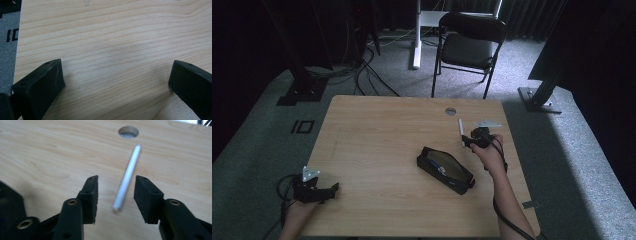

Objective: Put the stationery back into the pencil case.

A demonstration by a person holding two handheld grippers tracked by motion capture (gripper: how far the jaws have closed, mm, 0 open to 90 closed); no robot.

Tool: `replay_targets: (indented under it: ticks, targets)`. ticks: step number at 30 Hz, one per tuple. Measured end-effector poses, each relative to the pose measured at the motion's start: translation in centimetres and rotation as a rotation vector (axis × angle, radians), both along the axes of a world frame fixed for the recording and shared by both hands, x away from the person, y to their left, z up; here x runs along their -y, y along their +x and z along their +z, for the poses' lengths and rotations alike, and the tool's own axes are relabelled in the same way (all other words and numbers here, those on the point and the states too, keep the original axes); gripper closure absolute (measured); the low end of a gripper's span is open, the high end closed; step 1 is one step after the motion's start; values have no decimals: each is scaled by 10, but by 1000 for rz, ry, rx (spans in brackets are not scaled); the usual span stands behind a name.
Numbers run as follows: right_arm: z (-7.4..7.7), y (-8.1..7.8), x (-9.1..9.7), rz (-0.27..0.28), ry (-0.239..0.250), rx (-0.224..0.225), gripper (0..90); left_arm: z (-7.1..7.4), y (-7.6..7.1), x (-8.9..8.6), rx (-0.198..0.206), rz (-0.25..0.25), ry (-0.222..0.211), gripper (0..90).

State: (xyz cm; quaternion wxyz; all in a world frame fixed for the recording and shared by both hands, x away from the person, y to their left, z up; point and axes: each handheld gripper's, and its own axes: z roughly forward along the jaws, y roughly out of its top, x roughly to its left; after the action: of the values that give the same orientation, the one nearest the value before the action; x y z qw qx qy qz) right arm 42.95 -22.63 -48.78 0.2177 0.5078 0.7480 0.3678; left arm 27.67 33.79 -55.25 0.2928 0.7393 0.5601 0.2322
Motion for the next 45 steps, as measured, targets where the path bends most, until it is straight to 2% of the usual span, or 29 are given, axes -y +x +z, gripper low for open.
replay_targets:
  ticks: [6, 7, 13, 18, 21, 28, 32, 37, 45]
  targets:
    - [-7, 15, -5, 1, -7, -15, 496, 0, 0, 0, 0, 0, 0, 3]
    - [-9, 20, -6, -5, -6, -20, 471, 0, 0, 0, 0, 0, 0, 3]
    - [-15, 30, -7, -46, -17, -17, 462, 0, 0, 0, 0, 0, 0, 3]
    - [-18, 40, -6, -77, 5, -11, 507, 0, 0, 0, 0, 0, 0, 3]
    - [-20, 45, -7, -78, -10, -15, 518, 0, 0, 0, 0, 0, 0, 3]
    - [-26, 58, -6, -100, -11, -49, 536, 0, 0, 0, 0, 0, 0, 3]
    - [-31, 65, -7, -104, -16, -85, 549, 0, 0, 0, 0, 0, 0, 3]
    - [-34, 71, -9, -118, -21, -90, 600, 0, 0, 0, 0, 0, 0, 3]
    - [-35, 78, -14, -117, -28, -107, 627, 0, 0, 0, 0, 0, 0, 3]
